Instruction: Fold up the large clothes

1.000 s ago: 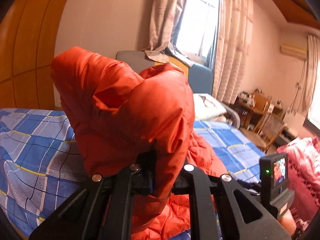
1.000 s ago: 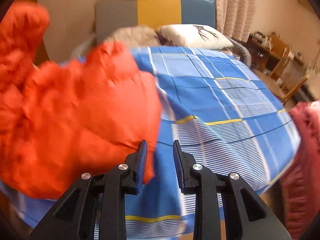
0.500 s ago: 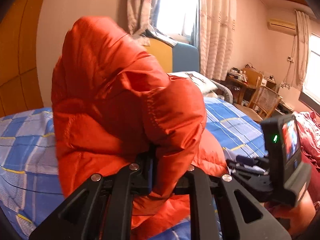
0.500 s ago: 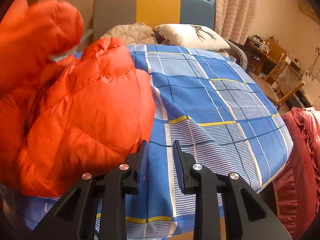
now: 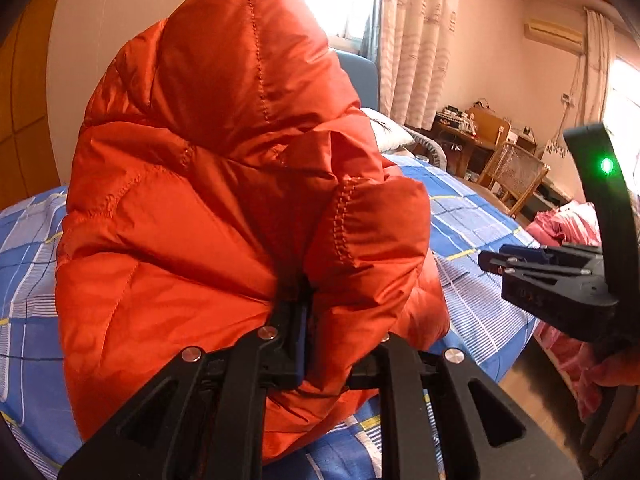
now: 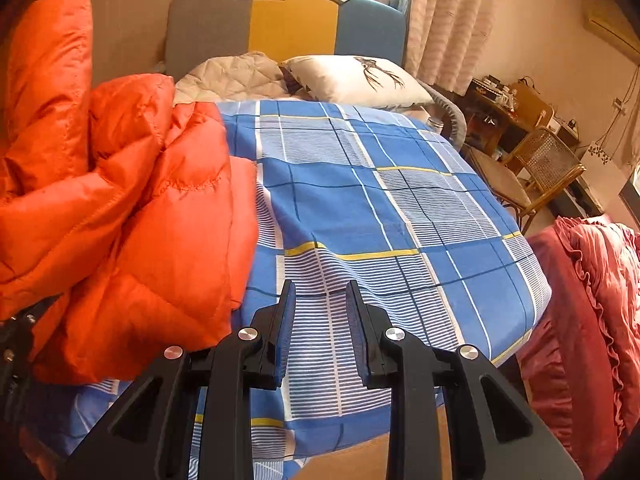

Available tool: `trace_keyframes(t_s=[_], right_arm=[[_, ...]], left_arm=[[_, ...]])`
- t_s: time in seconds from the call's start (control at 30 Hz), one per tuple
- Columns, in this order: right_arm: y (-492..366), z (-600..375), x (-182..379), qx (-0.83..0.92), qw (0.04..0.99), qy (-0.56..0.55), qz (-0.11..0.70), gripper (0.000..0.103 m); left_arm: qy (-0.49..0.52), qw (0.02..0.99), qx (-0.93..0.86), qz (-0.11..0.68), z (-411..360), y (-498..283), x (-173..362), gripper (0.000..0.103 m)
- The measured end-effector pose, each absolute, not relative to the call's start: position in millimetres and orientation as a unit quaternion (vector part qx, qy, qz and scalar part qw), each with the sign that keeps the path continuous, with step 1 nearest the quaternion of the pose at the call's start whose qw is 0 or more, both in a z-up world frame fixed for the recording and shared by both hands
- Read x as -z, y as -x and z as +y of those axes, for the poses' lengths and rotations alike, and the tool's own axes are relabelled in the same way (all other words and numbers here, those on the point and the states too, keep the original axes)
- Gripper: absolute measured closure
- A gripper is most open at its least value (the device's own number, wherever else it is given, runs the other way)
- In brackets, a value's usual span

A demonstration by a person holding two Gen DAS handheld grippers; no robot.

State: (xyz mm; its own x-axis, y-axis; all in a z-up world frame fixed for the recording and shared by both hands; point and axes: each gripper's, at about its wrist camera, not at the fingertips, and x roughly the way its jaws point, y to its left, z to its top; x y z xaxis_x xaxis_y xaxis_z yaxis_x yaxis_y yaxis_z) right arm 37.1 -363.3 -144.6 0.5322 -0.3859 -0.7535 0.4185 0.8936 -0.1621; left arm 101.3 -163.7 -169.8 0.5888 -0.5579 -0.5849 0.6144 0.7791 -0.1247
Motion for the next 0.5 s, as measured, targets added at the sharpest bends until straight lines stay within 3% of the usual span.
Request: trace_keyframes(t_s=[0.5], right_arm=[[-47, -306, 75, 0.064, 0.944, 0.011, 0.325, 0.076]], left_arm=[[-0.059, 0.874, 0.358, 0.322, -181, -107, 198, 0.091]])
